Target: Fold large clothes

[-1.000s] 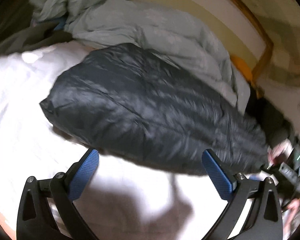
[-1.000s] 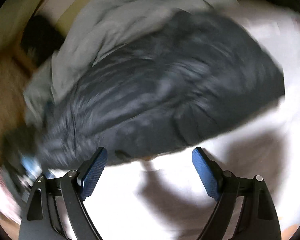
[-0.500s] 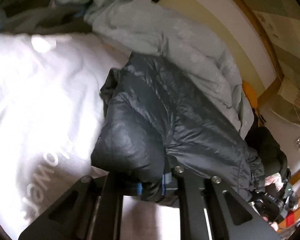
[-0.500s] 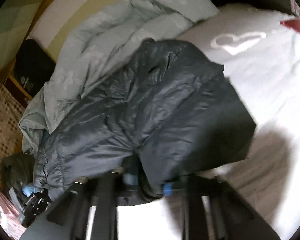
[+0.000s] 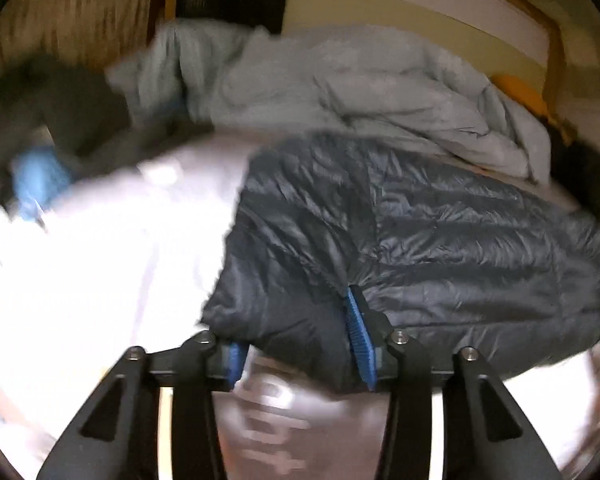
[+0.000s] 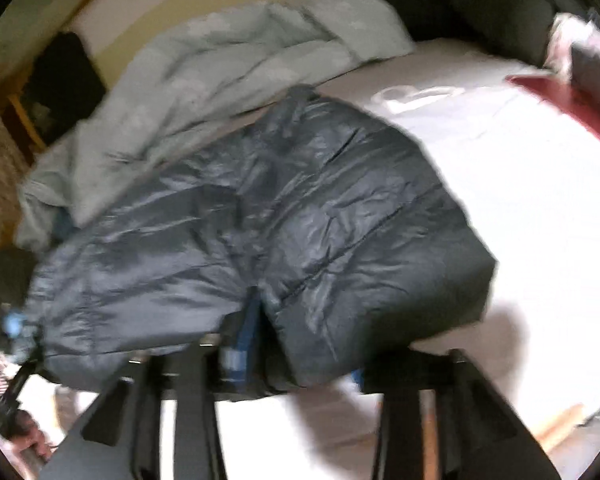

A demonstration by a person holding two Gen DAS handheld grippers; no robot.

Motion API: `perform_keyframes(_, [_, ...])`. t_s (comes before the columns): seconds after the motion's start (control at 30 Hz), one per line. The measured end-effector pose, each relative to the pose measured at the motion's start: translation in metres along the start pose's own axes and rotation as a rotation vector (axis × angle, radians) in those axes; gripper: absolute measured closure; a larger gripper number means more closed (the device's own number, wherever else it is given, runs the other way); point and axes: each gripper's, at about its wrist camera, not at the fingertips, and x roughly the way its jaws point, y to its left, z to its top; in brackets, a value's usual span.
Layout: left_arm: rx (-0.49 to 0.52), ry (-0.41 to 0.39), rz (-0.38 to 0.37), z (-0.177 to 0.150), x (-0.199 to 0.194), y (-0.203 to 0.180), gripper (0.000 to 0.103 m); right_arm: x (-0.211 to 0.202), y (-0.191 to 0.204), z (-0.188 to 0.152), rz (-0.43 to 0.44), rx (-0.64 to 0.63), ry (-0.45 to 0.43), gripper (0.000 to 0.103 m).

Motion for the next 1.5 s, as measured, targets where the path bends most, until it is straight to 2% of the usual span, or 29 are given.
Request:
perform_keyframes(0.03, [0.043,-0.049,0.038,0.001,-0.010,-0.005,0.039,-0.013,0.007,-0.001,-0.058,-0.056,-0.070,0.041])
perform_keyframes(0.07, [0.074,-0.101,0.089,0.003,-0.022,-0.007,0.029,-0.020,0.010,-0.002,-0.089,-0.087,-0.114,0.038])
perform_keyframes(0.1, [0.073,-0.130,0.117,0.005,-0.031,-0.007,0.015,-0.029,0.013,-0.002,-0.139,-0.113,-0.156,0.038])
perform_keyframes(0.13, [0.040,-0.150,0.112,0.009,-0.041,-0.002,0.014,-0.034,0.014,-0.001,-0.164,-0.121,-0.179,0.038])
perform_keyframes(0.17, [0.004,-0.158,0.071,0.014,-0.047,0.005,0.014,-0.042,0.012,0.002,-0.179,-0.121,-0.211,0.038])
perform_keyframes(0.2, [-0.025,-0.166,0.025,0.020,-0.052,0.010,0.015,-0.049,0.010,0.007,-0.181,-0.113,-0.240,0.038])
perform_keyframes(0.27, [-0.026,-0.190,-0.016,0.035,-0.058,0.015,0.016,-0.064,0.005,0.020,-0.169,-0.089,-0.307,0.038])
perform_keyframes(0.33, [0.021,-0.214,-0.045,0.049,-0.055,0.009,0.026,-0.071,0.006,0.039,-0.083,-0.110,-0.322,0.038])
perform_keyframes(0.37, [0.053,-0.220,-0.055,0.058,-0.049,0.005,0.029,-0.069,0.012,0.051,-0.029,-0.149,-0.296,0.039])
perform_keyframes(0.4, [0.082,-0.219,-0.066,0.067,-0.040,-0.001,0.036,-0.065,0.019,0.062,0.037,-0.200,-0.263,0.042])
perform_keyframes(0.43, [0.113,-0.208,-0.090,0.076,-0.029,-0.005,0.043,-0.058,0.026,0.073,0.126,-0.261,-0.227,0.056])
perform_keyframes(0.47, [0.130,-0.190,-0.112,0.084,-0.017,-0.011,0.047,-0.050,0.030,0.079,0.162,-0.288,-0.208,0.068])
perform_keyframes(0.5, [0.133,-0.163,-0.128,0.089,-0.004,-0.017,0.054,-0.039,0.034,0.086,0.164,-0.298,-0.187,0.072])
perform_keyframes(0.57, [0.125,-0.078,-0.183,0.104,0.036,-0.021,0.062,-0.003,0.034,0.104,0.141,-0.278,-0.111,0.087])
perform_keyframes(0.63, [0.110,-0.007,-0.167,0.109,0.071,-0.021,0.071,0.034,0.025,0.115,0.128,-0.245,-0.041,0.092])
perform_keyframes(0.7, [0.101,0.059,-0.125,0.106,0.104,-0.015,0.071,0.071,0.011,0.116,0.047,-0.223,-0.001,0.093])
perform_keyframes(0.77, [0.083,0.132,-0.055,0.097,0.139,-0.004,0.069,0.095,-0.007,0.109,0.008,-0.189,0.048,0.098])
perform_keyframes(0.8, [0.060,0.153,-0.081,0.090,0.150,0.002,0.065,0.103,-0.014,0.108,0.004,-0.184,0.063,0.098])
perform_keyframes(0.87, [0.033,0.180,-0.111,0.079,0.163,0.011,0.059,0.112,-0.021,0.105,-0.093,-0.218,0.062,0.098])
perform_keyframes(0.9, [0.037,0.181,-0.107,0.077,0.163,0.011,0.059,0.118,-0.026,0.104,-0.148,-0.220,0.073,0.098])
perform_keyframes(0.97, [0.071,0.153,-0.083,0.077,0.155,0.007,0.059,0.126,-0.044,0.110,-0.172,-0.128,0.113,0.098])
perform_keyframes(1.03, [0.089,0.094,-0.030,0.078,0.138,0.005,0.063,0.112,-0.053,0.114,-0.175,-0.074,0.085,0.098])
perform_keyframes(1.07, [0.098,0.054,-0.015,0.078,0.122,0.001,0.064,0.096,-0.054,0.115,-0.161,-0.067,0.041,0.098])
perform_keyframes(1.13, [0.105,-0.022,-0.082,0.083,0.092,-0.006,0.064,0.059,-0.050,0.114,-0.100,-0.045,-0.046,0.098])
perform_keyframes(1.2, [0.111,-0.095,-0.166,0.085,0.057,-0.019,0.064,0.019,-0.043,0.103,0.014,-0.016,-0.122,0.095])
perform_keyframes(1.27, [0.133,-0.139,-0.275,0.080,0.024,-0.042,0.064,-0.007,-0.035,0.084,0.083,-0.012,-0.157,0.080])
perform_keyframes(1.33, [0.162,-0.122,-0.358,0.072,0.008,-0.069,0.066,-0.024,-0.024,0.067,0.134,-0.039,-0.169,0.076])
perform_keyframes(1.4, [0.188,-0.071,-0.454,0.062,0.000,-0.098,0.071,-0.029,-0.003,0.057,0.158,-0.113,-0.146,0.076])
perform_keyframes(1.5, [0.219,0.004,-0.554,0.043,-0.001,-0.134,0.074,-0.030,0.026,0.054,0.212,-0.177,-0.116,0.076])
